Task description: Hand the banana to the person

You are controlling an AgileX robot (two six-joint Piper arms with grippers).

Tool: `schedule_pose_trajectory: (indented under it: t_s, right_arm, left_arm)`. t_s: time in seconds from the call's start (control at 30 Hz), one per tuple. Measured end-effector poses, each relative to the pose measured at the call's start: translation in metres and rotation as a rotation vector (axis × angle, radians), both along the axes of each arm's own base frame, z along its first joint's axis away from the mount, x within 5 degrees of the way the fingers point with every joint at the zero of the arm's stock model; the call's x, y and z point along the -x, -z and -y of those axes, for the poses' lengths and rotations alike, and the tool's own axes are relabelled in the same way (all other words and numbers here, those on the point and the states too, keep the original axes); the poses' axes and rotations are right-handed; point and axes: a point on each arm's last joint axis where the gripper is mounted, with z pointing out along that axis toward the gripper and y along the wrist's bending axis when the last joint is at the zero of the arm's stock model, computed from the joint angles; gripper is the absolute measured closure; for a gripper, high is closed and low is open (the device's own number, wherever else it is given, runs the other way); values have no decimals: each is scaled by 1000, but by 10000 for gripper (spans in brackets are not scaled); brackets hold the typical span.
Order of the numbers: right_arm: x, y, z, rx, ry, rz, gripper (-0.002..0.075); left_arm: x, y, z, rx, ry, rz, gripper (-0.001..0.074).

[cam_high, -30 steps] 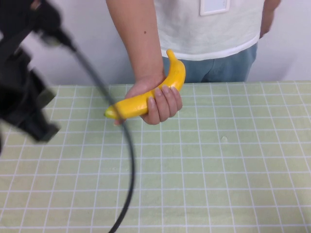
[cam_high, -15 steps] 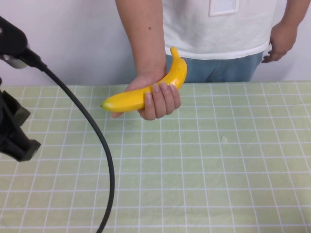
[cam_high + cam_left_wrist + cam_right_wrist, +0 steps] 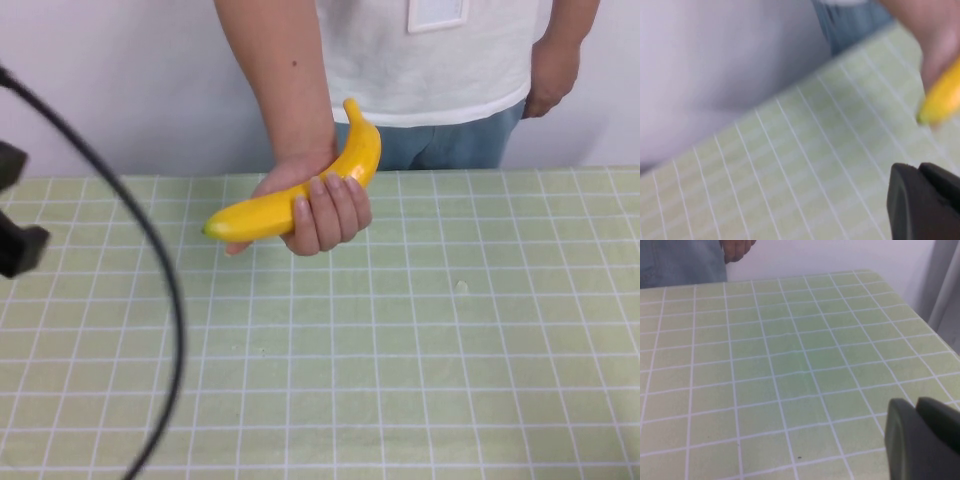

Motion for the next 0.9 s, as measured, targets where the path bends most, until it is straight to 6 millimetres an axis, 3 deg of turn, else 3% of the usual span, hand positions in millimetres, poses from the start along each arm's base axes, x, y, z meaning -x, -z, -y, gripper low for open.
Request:
schedule_pose_trajectory:
  t_s: [0.2, 0.67, 0.9]
  right_arm:
    - [0, 0, 0, 0, 0, 0, 735]
    - [0, 0, 0, 0, 0, 0, 735]
    - [0, 0, 0, 0, 0, 0, 735]
  left_arm:
    - [14, 25, -26, 140, -30, 193, 738]
    - [74, 151, -65, 402, -165, 536, 738]
    - [90, 217, -75, 512, -307, 564, 738]
